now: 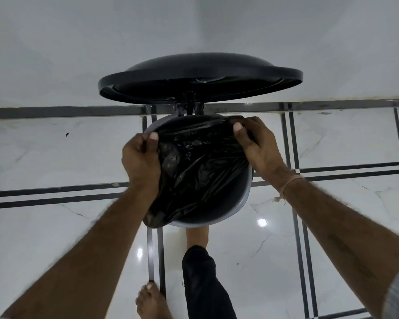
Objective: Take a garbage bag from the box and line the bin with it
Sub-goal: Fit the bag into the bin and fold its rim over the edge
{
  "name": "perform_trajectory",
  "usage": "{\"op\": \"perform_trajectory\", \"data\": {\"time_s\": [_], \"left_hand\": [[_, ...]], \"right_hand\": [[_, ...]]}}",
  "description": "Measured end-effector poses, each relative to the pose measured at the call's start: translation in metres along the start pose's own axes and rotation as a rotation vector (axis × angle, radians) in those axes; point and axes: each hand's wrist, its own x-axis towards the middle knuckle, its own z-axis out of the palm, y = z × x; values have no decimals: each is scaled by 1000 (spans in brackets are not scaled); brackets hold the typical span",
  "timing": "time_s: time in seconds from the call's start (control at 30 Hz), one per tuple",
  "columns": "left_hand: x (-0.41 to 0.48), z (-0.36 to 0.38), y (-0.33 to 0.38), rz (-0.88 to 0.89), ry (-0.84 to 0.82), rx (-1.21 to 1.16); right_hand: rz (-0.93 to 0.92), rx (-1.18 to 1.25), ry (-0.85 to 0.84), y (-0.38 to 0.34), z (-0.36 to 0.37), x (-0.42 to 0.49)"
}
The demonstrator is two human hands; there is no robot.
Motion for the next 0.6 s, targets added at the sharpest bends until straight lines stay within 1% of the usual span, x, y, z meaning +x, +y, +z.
{"op": "perform_trajectory", "data": {"time_s": [0.03,0.1,0.17,0.23,0.37,0.47,0.53,0.6], "left_hand": [[5,-3,3,59,4,88],[16,-7,14,108,42,180],[27,-9,23,87,87,231],[37,-9,28,48,81,253],[58,-4,25,-71,-49,166],[77,-4,16,-246,-126,36],[77,-8,15,-368,-169,-30],[70,-13,13,-398,-205,-70]], "right_hand": [[12,19,2,2,1,5],[35,35,-3,4,4,14],[94,83,-10,9,9,22],[172,149,4,12,13,30],[325,246,-4,21,17,47],[440,326,-94,25,15,46],[498,369,-118,27,11,38],[529,398,-95,29,3,26]]}}
